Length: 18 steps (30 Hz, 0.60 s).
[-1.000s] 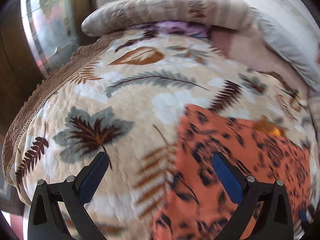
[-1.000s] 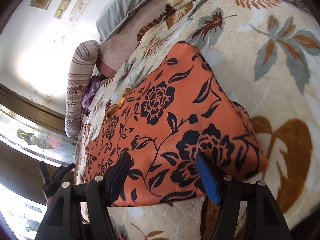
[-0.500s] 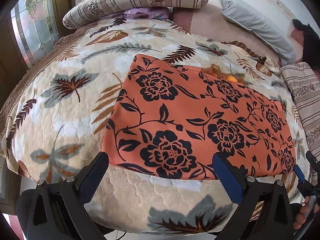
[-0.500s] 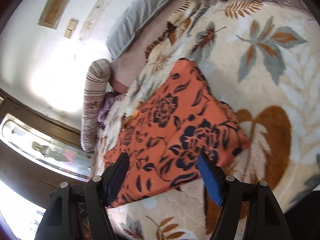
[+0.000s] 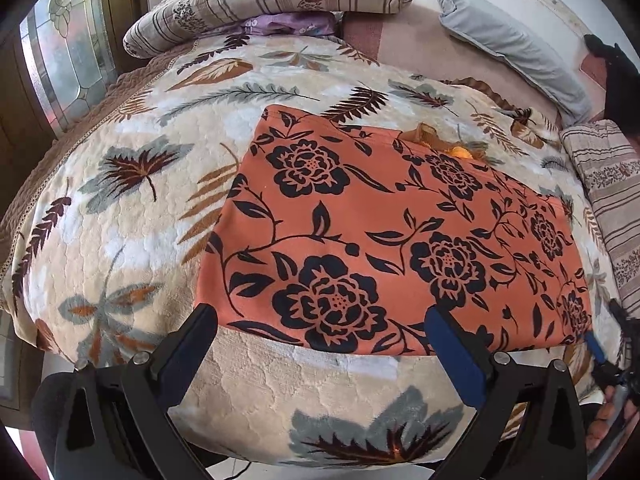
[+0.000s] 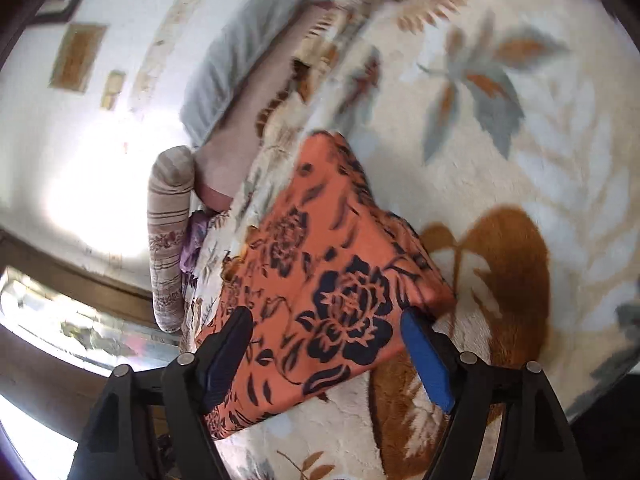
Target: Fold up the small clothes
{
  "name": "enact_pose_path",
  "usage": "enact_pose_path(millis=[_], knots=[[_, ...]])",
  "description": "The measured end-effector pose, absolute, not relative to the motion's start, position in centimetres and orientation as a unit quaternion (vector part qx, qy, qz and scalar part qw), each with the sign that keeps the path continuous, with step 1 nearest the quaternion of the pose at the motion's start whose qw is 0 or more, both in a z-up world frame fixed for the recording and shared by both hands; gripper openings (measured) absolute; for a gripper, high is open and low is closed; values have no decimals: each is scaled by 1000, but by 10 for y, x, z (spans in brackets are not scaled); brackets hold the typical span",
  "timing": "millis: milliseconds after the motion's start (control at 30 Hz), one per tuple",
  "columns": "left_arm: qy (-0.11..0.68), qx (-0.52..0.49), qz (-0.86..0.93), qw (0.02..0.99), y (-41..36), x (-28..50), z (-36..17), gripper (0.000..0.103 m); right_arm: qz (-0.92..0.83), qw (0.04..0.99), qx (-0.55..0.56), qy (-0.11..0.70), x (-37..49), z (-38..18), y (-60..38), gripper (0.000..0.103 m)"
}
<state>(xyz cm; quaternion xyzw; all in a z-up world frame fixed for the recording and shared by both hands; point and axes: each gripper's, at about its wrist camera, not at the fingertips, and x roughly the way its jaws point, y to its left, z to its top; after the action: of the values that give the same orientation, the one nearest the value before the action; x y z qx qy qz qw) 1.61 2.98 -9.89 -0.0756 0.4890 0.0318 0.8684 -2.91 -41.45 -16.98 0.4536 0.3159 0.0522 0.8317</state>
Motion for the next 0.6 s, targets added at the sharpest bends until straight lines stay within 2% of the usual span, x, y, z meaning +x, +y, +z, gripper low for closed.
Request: enact_pose_path(millis=[100, 167, 333, 400, 433, 600], knots=[[495, -83, 33, 864, 32, 19, -104, 103, 38, 839, 438, 320, -26, -172, -413, 79], [499, -82, 36, 862, 32, 20, -108, 103, 39, 815, 471, 337, -23, -189, -420, 79], [494, -84, 37, 865, 33, 22, -108, 103, 32, 853, 425, 301, -33, -164, -417, 80], [498, -85, 34, 862, 30, 24, -112, 103, 23, 826, 452, 335, -24, -185, -421, 80], [501, -83, 31, 861, 29, 25, -114, 103, 27, 819, 473, 324, -27, -186, -424, 80], [503, -71, 26, 861, 20, 30, -117, 103, 31, 844, 444, 299, -44, -156, -421, 80]])
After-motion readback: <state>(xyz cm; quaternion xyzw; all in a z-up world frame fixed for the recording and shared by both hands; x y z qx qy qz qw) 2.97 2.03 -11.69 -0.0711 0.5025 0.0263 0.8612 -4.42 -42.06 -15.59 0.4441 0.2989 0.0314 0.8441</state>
